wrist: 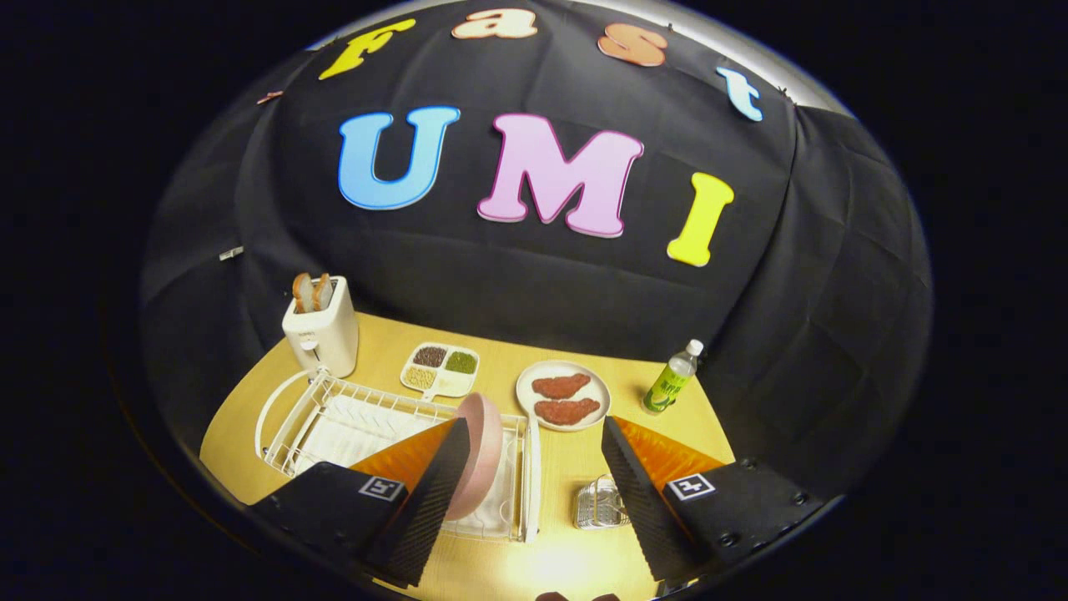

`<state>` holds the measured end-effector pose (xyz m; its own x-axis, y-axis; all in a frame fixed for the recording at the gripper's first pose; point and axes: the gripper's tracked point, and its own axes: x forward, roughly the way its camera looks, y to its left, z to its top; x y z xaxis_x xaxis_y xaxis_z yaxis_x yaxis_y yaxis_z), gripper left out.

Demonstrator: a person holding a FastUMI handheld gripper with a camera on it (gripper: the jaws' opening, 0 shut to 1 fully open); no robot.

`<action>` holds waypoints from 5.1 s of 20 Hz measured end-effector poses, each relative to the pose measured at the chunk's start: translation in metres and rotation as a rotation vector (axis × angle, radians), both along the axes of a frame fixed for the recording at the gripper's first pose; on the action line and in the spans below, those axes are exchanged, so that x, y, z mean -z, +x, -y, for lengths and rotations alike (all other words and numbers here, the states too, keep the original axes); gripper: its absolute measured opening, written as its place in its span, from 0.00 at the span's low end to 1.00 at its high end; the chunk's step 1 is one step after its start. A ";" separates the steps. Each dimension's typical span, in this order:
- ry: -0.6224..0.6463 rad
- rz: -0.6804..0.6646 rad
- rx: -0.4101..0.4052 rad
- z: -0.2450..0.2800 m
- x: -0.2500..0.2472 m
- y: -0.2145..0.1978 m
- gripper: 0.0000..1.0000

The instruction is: Take the plate from the dish rack, then take the spoon from the basket and place it into the plate.

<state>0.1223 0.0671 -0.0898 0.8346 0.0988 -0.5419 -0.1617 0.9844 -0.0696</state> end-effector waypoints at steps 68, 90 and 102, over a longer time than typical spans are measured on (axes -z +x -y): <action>0.541 -0.563 -0.144 0.008 0.195 -0.194 0.21; 0.404 -0.240 -0.121 0.089 0.196 -0.143 0.99; 0.221 0.141 -0.007 0.175 0.174 -0.052 0.99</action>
<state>0.0700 -0.1077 -0.2636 0.8993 0.2076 -0.3850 -0.1723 0.9772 0.1244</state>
